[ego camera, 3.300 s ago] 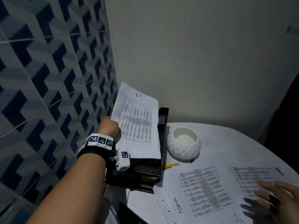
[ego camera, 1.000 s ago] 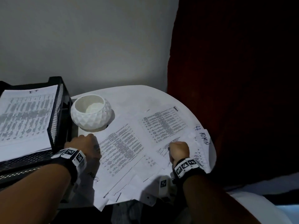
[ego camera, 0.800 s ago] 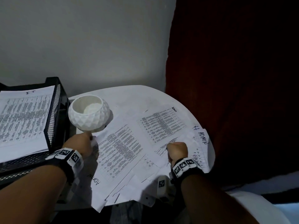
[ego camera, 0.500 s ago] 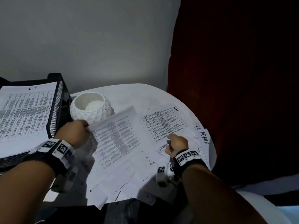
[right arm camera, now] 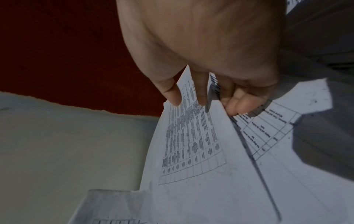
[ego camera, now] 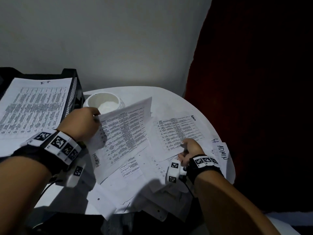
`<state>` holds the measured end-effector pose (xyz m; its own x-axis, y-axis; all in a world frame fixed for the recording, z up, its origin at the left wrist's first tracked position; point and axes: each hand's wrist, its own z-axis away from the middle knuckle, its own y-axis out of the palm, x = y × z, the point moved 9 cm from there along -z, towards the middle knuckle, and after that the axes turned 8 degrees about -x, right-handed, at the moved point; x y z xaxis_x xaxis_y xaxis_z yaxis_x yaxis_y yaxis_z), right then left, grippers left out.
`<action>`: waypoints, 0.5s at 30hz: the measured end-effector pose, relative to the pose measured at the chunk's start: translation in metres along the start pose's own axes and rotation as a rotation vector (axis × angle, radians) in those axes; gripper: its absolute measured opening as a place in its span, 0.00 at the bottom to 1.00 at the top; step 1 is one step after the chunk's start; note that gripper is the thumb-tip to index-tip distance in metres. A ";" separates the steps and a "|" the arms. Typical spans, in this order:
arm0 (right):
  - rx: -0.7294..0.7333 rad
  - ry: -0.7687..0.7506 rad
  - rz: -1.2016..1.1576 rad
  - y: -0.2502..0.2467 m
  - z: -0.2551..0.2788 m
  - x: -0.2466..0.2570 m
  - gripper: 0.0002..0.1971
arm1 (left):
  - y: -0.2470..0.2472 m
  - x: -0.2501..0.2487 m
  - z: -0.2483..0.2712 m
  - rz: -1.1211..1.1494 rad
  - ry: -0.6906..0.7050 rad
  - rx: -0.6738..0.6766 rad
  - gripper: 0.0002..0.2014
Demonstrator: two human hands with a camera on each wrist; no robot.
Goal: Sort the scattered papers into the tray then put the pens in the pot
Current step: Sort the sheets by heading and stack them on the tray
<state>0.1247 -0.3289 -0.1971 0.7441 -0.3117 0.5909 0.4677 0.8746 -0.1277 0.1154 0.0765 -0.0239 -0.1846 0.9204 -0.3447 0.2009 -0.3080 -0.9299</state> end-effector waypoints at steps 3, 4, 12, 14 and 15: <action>-0.109 -0.108 -0.031 -0.010 -0.015 0.001 0.11 | 0.002 0.005 0.000 -0.001 -0.022 0.033 0.09; -0.166 -0.163 -0.042 -0.016 -0.015 0.003 0.09 | 0.000 0.005 0.000 0.006 -0.026 0.036 0.09; -0.224 -0.361 0.155 -0.050 0.002 0.035 0.05 | -0.028 -0.004 -0.008 0.042 -0.008 -0.008 0.12; -0.145 -0.368 0.236 -0.049 0.012 0.043 0.10 | -0.036 -0.006 -0.009 0.054 -0.002 -0.033 0.11; -0.112 -0.395 0.264 -0.048 0.018 0.050 0.13 | -0.040 -0.005 -0.009 0.063 -0.006 -0.040 0.11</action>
<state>0.1316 -0.3798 -0.1473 0.6163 0.0996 0.7812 0.3515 0.8529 -0.3860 0.1169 0.0864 0.0157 -0.1765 0.8978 -0.4036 0.2506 -0.3555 -0.9005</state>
